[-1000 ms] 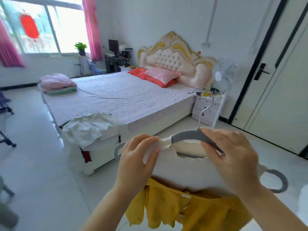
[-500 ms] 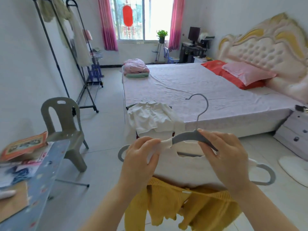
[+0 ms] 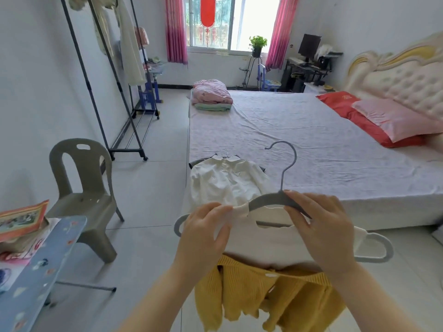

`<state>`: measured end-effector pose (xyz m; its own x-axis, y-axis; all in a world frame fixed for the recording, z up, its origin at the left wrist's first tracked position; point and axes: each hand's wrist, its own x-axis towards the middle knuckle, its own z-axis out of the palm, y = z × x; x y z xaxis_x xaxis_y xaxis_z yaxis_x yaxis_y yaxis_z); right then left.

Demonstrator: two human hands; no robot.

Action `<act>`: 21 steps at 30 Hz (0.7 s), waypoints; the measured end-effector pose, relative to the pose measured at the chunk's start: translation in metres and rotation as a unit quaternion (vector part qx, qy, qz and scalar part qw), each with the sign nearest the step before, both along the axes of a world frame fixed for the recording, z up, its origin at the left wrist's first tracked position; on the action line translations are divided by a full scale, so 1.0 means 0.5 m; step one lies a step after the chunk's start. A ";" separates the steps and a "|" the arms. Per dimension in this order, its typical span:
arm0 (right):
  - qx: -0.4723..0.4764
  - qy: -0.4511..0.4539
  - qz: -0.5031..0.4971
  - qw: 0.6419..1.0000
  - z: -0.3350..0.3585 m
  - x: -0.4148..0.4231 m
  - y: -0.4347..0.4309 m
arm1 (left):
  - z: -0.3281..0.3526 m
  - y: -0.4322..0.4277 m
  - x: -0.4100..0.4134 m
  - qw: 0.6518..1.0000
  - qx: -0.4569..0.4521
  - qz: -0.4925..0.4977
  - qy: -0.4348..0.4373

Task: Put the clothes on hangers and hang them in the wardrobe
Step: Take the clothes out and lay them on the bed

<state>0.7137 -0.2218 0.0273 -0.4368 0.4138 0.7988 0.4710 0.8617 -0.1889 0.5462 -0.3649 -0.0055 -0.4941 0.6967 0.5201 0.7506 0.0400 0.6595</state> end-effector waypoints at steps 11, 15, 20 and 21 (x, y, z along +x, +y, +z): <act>-0.031 0.011 0.051 0.998 -0.069 -0.211 0.341 | -0.030 0.315 -0.194 0.999 -0.017 0.042 0.018; -0.045 0.024 0.094 0.994 -0.100 -0.294 0.473 | -0.052 0.425 -0.247 0.996 -0.042 0.084 0.010; -0.060 0.004 0.127 0.990 -0.129 -0.392 0.617 | -0.077 0.551 -0.318 0.990 -0.085 0.110 -0.024; -0.066 -0.001 0.132 0.989 -0.135 -0.412 0.642 | -0.082 0.573 -0.332 0.989 -0.091 0.114 -0.029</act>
